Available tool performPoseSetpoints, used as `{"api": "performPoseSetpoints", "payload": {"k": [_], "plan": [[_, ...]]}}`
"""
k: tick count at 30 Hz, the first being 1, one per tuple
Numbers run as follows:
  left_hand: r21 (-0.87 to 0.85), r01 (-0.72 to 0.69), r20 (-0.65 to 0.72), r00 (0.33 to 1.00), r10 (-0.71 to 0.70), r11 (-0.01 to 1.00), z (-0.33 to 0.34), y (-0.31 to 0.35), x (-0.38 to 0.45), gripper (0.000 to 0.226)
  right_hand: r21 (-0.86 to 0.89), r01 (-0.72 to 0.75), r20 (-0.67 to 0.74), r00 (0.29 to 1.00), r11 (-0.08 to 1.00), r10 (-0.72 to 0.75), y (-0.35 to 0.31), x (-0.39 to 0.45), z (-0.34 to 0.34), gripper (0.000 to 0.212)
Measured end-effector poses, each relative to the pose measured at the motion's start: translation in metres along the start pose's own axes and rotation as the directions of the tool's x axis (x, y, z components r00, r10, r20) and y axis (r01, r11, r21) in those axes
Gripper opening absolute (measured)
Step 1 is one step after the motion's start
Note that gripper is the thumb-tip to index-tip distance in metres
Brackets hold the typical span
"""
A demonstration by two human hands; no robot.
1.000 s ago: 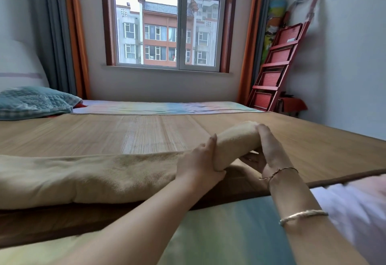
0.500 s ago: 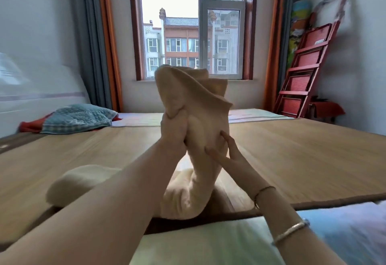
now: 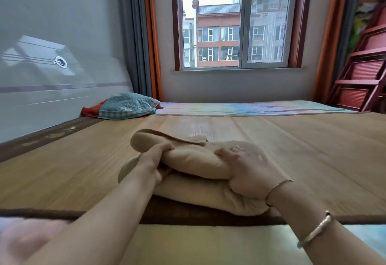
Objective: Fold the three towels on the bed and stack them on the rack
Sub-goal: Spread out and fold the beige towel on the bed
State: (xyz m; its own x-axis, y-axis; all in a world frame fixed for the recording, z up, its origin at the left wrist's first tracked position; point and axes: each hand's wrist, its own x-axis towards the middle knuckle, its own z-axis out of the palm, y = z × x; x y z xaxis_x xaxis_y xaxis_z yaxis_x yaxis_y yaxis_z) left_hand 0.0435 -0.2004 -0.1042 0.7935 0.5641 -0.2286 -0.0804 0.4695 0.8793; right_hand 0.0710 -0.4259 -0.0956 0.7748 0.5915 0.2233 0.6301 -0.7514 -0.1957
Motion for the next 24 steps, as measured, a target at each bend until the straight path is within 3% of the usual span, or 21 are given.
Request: {"api": "performPoseSetpoints", "payload": {"k": [3,6,9,11,13,15,18,21,24], "plan": [[0.028,-0.038,-0.158,0.987,0.042,0.999,-0.005,0.02,0.008,0.091,0.087,0.057,-0.004,0.998,0.995,-0.057,0.009,-0.001,-0.003,0.072],[0.138,-0.135,-0.197,0.967,0.161,0.981,-0.01,0.041,0.008,0.073,0.181,0.141,-0.02,0.99,0.973,-0.14,0.02,-0.006,-0.008,0.07],[0.383,-0.153,-0.2,0.949,0.244,0.911,-0.029,0.052,0.01,0.068,0.187,0.161,0.026,0.985,0.969,-0.168,0.027,-0.013,-0.01,0.068],[0.677,-0.083,-0.194,0.939,0.285,0.732,-0.042,0.047,0.005,0.061,0.113,0.158,0.09,0.982,0.981,-0.169,0.028,-0.016,-0.009,0.072],[0.894,-0.044,-0.141,0.917,0.373,0.447,-0.044,0.04,0.002,0.067,0.067,0.149,0.142,0.977,0.987,-0.157,0.029,-0.017,-0.007,0.071],[0.972,-0.108,0.005,0.896,0.444,0.207,-0.036,0.038,0.0,0.079,0.067,0.146,0.142,0.978,0.987,-0.154,0.03,-0.017,-0.005,0.073],[0.986,-0.157,0.164,0.903,0.398,-0.05,-0.014,0.04,0.006,0.076,0.067,0.154,0.142,0.977,0.986,-0.162,0.032,-0.015,-0.003,0.075],[0.978,-0.096,0.168,0.891,0.422,-0.186,-0.002,0.04,0.017,0.052,0.075,0.15,0.136,0.978,0.986,-0.159,0.033,-0.014,-0.003,0.076],[0.99,0.037,0.037,0.856,0.516,-0.132,-0.012,0.039,0.031,0.039,0.079,0.129,0.141,0.98,0.989,-0.139,0.03,-0.017,-0.002,0.077]]}}
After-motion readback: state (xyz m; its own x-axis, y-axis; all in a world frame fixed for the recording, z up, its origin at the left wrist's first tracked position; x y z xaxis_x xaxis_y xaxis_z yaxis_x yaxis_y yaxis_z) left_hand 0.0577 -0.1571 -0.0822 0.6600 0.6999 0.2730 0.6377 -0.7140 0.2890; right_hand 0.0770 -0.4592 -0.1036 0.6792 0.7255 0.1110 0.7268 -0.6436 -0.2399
